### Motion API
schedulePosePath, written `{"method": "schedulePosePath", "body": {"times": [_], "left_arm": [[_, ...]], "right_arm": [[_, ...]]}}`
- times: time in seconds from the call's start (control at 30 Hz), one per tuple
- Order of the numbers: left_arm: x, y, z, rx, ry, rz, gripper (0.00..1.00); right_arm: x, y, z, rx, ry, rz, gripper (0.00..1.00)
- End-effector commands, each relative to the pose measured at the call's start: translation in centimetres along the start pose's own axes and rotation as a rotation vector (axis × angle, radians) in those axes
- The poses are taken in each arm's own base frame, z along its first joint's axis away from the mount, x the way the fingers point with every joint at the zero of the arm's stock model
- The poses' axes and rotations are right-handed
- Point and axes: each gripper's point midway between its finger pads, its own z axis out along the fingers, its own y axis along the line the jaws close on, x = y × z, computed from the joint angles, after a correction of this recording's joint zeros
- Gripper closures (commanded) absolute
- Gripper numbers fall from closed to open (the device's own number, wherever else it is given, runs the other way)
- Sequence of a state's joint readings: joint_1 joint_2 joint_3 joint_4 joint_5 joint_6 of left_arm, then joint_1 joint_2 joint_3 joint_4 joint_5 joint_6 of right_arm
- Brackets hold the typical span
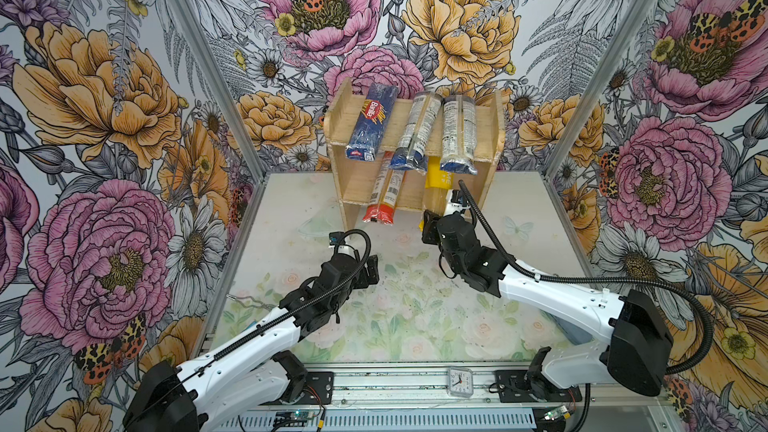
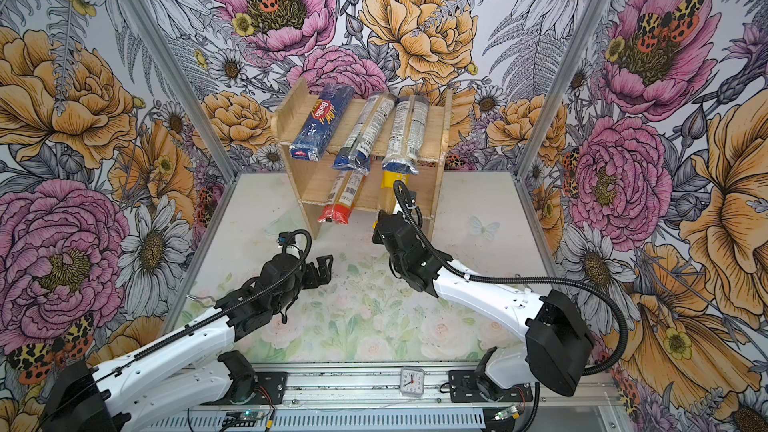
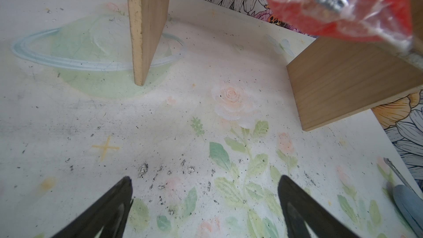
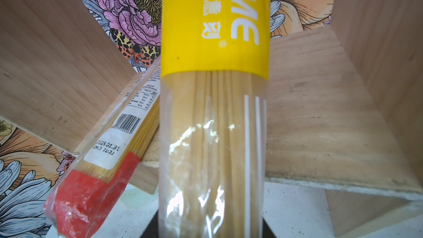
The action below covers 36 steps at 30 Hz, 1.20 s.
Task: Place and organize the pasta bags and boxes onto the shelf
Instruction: 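Hold the PASTATIME bag upright inside the lower tier with the right gripper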
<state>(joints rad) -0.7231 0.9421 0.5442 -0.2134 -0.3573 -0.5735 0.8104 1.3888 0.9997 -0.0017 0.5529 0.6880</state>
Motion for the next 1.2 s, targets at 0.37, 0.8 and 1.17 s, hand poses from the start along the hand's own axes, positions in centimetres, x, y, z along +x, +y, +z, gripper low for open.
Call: {"method": "schedulePosePath", "body": {"times": [0.37, 0.8, 1.17], "left_arm": [[0.2, 0.3, -0.2, 0.002, 0.006, 0.012, 0.01], [0.1, 0.3, -0.2, 0.002, 0.004, 0.014, 0.01], [0.2, 0.4, -0.3, -0.002, 0.003, 0.012, 0.01]], "right_arm": [[-4.9, 1.3, -0.7, -0.042, -0.166, 0.105, 0.62], [-3.7, 0.6, -0.3, -0.023, -0.145, 0.109, 0.61], [-3.0, 0.5, 0.1, -0.023, -0.127, 0.102, 0.61]]}}
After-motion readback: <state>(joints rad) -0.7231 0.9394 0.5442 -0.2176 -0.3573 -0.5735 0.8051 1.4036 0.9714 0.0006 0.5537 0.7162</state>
